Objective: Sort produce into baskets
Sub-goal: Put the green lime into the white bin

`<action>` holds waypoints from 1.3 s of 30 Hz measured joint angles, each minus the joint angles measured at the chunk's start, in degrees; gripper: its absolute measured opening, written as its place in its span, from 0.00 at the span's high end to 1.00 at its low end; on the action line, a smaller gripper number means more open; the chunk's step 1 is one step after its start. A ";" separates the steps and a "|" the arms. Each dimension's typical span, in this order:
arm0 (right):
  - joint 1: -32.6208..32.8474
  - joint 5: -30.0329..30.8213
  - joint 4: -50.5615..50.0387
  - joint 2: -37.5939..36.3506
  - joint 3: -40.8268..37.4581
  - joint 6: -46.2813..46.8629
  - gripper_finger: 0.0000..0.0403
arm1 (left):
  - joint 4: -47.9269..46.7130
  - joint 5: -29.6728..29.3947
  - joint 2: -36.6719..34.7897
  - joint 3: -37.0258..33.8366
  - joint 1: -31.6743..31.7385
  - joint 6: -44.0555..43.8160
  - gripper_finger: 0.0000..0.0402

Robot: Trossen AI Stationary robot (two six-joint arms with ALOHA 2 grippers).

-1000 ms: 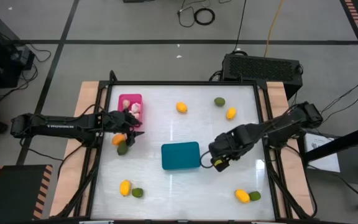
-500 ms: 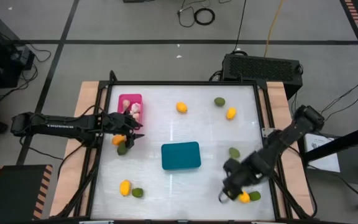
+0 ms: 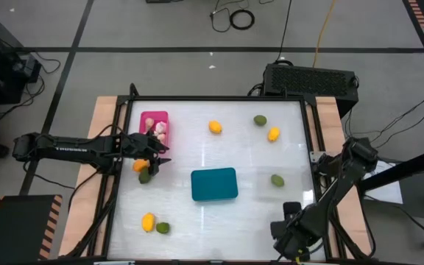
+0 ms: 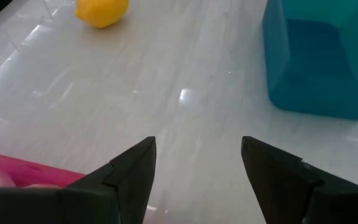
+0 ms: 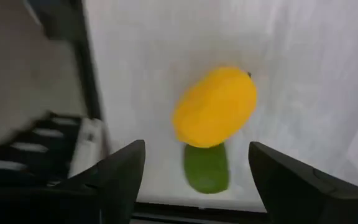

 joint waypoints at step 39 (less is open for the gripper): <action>3.78 -5.80 4.12 5.69 -8.50 4.84 0.31 | 1.08 0.78 0.00 -0.02 -0.02 -1.40 0.39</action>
